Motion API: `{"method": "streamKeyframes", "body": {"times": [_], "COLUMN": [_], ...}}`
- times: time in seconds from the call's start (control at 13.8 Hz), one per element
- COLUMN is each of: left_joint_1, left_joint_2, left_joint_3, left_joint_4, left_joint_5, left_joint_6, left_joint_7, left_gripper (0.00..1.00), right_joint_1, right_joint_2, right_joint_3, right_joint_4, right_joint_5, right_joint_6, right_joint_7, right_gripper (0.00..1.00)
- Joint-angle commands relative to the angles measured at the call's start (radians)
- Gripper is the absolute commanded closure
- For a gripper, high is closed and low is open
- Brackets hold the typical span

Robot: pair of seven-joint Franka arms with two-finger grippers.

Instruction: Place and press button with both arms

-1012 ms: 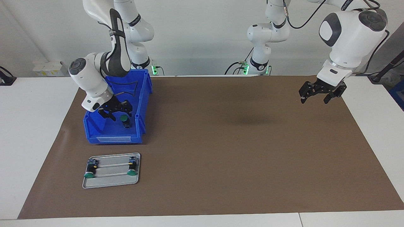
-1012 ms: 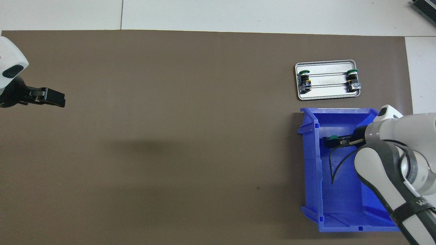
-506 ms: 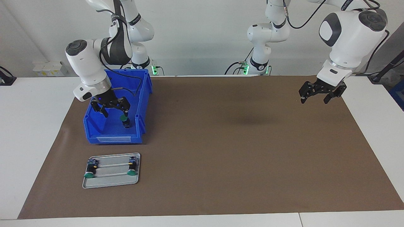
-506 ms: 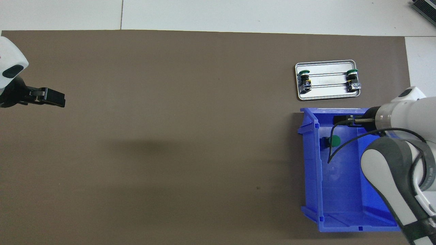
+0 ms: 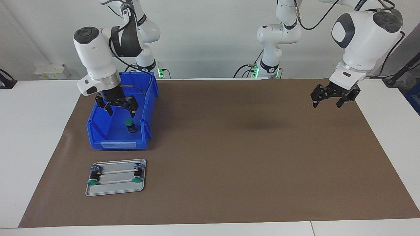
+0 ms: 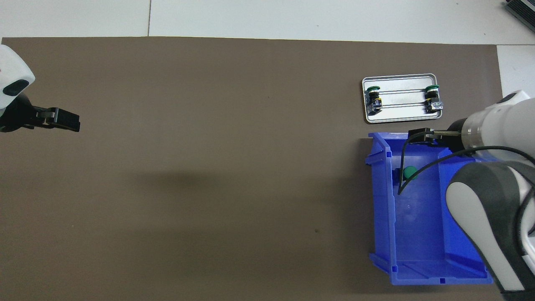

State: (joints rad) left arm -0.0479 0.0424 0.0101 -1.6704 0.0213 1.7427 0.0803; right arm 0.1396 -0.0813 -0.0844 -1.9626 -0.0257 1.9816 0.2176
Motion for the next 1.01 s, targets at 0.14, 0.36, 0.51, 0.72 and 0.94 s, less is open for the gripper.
{"method": "streamKeyframes", "body": {"times": [0.14, 0.36, 0.51, 0.72, 0.94], "left_joint_1": [-0.003, -0.003, -0.003, -0.004, -0.003], "left_joint_2": [-0.029, -0.029, -0.029, -0.029, -0.029], "left_joint_3": [0.002, 0.002, 0.004, 0.002, 0.002], "left_joint_4": [-0.037, -0.037, -0.037, -0.037, -0.037], "left_joint_5": [0.019, 0.02, 0.019, 0.02, 0.019], "left_joint_6": [0.017, 0.017, 0.017, 0.017, 0.017], "left_joint_7": [-0.001, -0.001, -0.001, -0.001, -0.001], "left_gripper": [0.0, 0.0, 0.0, 0.0, 0.0], "right_joint_1": [-0.06, -0.063, -0.061, -0.078, -0.072], "right_joint_2": [0.029, 0.025, 0.032, 0.029, 0.025], "right_joint_3": [-0.001, 0.0, 0.002, 0.0, 0.0], "right_joint_4": [0.247, 0.373, 0.419, 0.407, 0.399], "right_joint_5": [-0.005, -0.01, -0.02, -0.003, -0.016], "right_joint_6": [-0.295, -0.444, -0.497, -0.504, -0.507], "right_joint_7": [0.006, -0.012, -0.065, -0.083, -0.086], "right_gripper": [0.01, 0.01, 0.01, 0.01, 0.01]}}
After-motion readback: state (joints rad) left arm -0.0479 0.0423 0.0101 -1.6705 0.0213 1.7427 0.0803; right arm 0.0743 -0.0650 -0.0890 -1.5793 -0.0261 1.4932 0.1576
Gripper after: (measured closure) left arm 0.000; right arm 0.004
